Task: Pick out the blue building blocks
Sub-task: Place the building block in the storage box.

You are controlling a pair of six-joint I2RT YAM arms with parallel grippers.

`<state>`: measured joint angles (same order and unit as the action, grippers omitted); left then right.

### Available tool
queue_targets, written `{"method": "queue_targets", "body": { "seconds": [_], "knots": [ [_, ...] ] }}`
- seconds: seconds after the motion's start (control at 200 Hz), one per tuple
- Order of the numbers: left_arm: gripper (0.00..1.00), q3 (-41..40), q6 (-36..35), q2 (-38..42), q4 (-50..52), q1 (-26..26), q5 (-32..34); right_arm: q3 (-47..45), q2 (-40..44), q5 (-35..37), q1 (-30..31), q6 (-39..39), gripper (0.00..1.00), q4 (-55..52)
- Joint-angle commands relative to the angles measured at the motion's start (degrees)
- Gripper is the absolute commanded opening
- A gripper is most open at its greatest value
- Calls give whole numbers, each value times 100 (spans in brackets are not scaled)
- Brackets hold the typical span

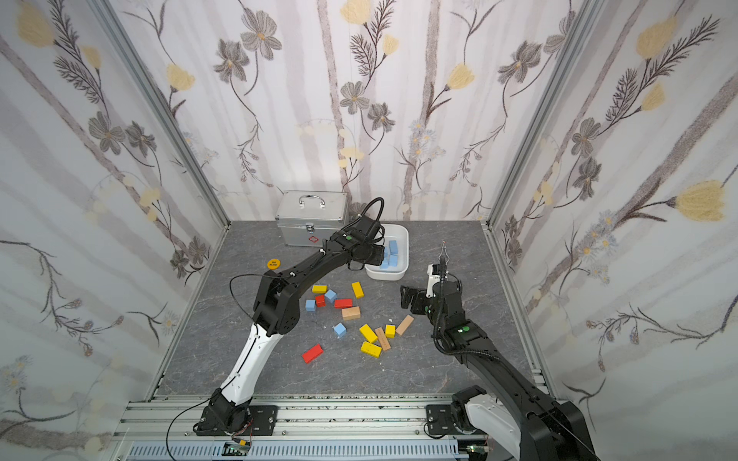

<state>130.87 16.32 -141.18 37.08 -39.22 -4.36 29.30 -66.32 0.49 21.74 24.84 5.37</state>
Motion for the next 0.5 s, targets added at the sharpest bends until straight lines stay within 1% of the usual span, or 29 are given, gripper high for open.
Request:
{"method": "queue_targets", "body": {
  "seconds": [0.0, 0.24, 0.415, 0.495],
  "knots": [
    [0, 141, 20, -116, 21, 9, 246, -11, 14, 12, -20, 34, 100, 279],
    [0, 314, 73, -325, 10, 2, 465, -32, -23, -57, -82, 39, 100, 358],
    [0, 326, 56, -385, 87, -25, 871, -70, -25, -84, -100, 47, 100, 386],
    [0, 326, 47, -404, 108, -24, 945, -76, -18, -101, -109, 56, 100, 395]
  ]
}}
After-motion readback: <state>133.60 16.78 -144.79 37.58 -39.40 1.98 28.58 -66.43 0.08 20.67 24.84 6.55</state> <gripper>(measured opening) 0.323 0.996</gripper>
